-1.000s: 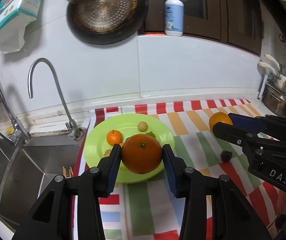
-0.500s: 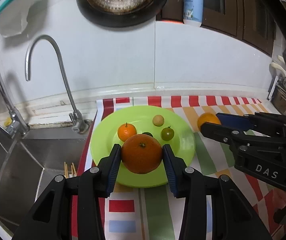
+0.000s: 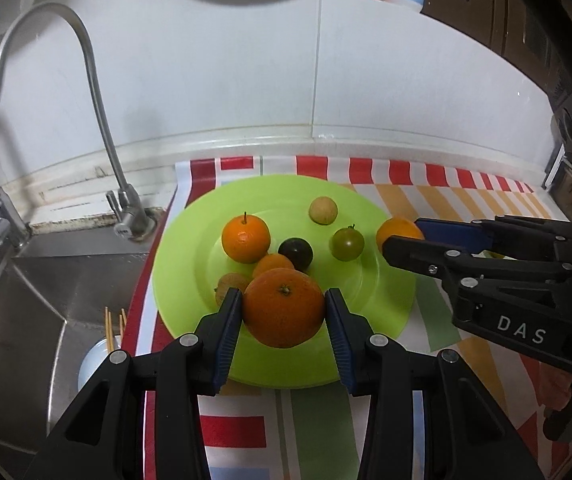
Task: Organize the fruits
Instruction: 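Carry both oranges onto the green plate and open both grippers, then withdraw both grippers from the plate toward the dark plum and yellow tomato, then grasp the dark plum with the left gripper while the right gripper grasps the yellow tomato, then carry the plum and yellow tomato onto the green plate and open both grippers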
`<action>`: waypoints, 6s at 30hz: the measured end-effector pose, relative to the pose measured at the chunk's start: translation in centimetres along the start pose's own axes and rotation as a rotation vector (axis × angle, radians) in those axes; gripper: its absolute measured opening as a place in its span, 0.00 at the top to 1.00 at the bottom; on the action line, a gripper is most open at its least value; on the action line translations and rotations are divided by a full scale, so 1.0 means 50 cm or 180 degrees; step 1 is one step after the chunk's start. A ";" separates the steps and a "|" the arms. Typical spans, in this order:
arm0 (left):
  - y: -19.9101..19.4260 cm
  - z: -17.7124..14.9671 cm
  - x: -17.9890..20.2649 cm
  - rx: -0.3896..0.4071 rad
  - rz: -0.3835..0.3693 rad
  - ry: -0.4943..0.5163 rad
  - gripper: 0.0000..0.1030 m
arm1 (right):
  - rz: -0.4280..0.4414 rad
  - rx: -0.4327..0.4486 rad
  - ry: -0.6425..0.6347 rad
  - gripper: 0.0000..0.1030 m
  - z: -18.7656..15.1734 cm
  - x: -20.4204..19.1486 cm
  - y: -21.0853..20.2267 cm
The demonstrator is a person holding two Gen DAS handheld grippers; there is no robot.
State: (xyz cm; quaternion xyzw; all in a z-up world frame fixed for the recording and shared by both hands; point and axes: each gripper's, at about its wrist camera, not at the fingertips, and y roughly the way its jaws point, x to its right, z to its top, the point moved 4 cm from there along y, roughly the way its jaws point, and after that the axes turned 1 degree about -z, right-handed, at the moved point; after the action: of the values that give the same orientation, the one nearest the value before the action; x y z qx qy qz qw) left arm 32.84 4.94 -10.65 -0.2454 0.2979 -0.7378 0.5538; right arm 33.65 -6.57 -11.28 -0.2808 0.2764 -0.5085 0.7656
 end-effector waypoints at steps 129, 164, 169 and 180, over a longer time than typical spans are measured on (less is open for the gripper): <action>0.110 0.002 0.396 -0.0284 -0.0649 0.0526 0.70 | -0.0762 0.0001 0.0610 0.57 -0.175 0.352 -0.164; 0.071 0.049 0.322 -0.0100 -0.0317 0.0363 0.70 | -0.0540 -0.0010 0.0435 0.70 -0.111 0.310 -0.119; 0.027 0.046 0.305 0.0006 -0.0289 0.0296 0.70 | -0.0528 0.0146 0.0410 0.70 -0.100 0.284 -0.164; -0.071 0.038 0.258 0.0281 -0.0166 0.0181 0.70 | -0.0526 0.0426 0.0296 0.70 -0.085 0.215 -0.249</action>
State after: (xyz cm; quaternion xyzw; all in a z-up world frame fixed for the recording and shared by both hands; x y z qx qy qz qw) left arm 28.32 -7.08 -6.39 -0.2074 0.2742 -0.7710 0.5360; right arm 26.42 -21.31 -6.86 -0.2270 0.2531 -0.5997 0.7244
